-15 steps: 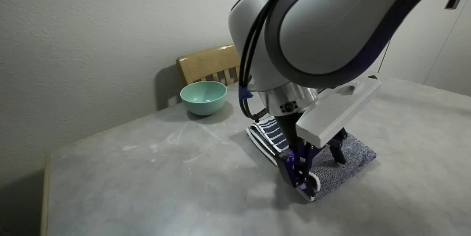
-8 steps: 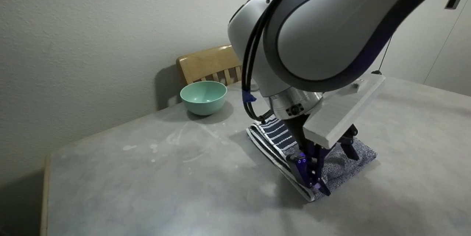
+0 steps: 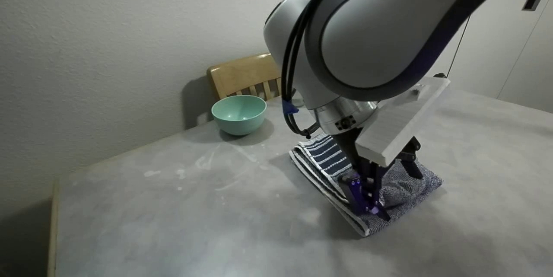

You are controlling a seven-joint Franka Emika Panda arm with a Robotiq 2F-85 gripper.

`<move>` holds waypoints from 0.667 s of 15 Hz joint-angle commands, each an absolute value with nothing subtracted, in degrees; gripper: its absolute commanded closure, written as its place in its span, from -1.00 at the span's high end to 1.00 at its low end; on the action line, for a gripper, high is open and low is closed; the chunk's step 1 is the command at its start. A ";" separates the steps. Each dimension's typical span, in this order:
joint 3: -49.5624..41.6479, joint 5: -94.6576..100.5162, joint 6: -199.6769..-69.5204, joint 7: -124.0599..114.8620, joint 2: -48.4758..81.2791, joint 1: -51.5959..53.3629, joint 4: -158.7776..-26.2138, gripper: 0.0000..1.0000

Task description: Unfold the towel once

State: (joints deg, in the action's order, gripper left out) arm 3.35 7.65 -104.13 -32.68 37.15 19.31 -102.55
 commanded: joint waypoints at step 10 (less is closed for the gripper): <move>2.54 8.76 -102.91 -31.87 41.55 19.97 -99.88 1.00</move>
